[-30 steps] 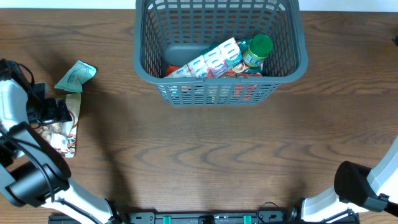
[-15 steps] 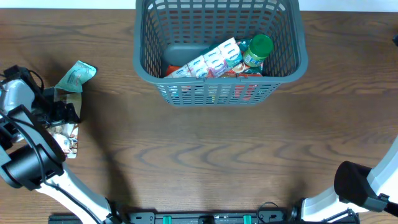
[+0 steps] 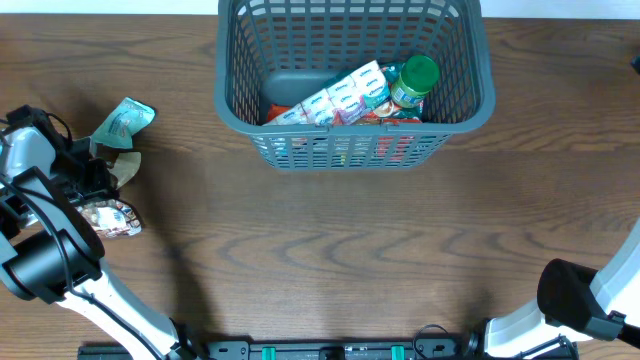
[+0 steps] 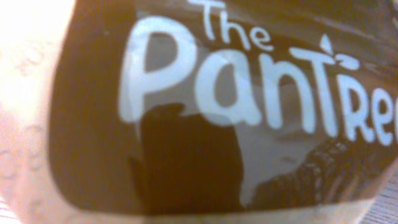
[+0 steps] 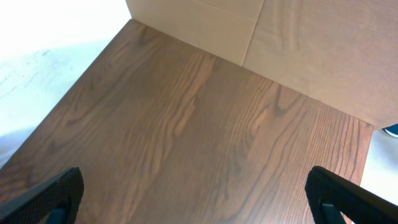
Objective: Pack container
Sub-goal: 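Grasp the brown PanTree snack bag with left gripper and lift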
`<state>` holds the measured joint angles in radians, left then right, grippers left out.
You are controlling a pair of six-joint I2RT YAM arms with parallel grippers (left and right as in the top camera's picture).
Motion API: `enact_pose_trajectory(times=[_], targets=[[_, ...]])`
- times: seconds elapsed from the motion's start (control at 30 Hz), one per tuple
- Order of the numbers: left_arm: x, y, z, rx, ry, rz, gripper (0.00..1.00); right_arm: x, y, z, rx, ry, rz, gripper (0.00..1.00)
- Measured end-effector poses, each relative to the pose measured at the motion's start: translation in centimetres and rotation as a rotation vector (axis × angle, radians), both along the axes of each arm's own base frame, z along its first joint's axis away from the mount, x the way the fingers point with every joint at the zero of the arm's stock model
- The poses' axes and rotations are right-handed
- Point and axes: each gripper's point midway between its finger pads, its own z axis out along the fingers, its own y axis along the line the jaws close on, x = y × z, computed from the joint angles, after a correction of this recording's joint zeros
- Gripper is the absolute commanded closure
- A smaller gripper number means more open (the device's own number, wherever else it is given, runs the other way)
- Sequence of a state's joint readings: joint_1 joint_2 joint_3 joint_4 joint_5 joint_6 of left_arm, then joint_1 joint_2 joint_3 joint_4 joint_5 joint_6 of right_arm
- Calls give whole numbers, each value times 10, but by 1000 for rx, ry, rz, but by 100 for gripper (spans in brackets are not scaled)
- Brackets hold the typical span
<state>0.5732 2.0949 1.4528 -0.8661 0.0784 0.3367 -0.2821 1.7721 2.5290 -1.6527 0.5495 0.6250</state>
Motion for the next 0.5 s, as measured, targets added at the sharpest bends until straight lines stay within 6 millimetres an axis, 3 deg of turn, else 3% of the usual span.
enact_pose_trajectory(times=[0.17,0.3,0.4,0.5], targets=[[-3,-2,3,-12,19,26,94,0,0,0,0,0,0,1],[3,-2,19,-19,-8,55,94,0,0,0,0,0,0,1],[28,-4,62,-29,-159,64,94,0,0,0,0,0,0,1],[59,-9,130,-41,-383,43,94,0,0,0,0,0,0,1]])
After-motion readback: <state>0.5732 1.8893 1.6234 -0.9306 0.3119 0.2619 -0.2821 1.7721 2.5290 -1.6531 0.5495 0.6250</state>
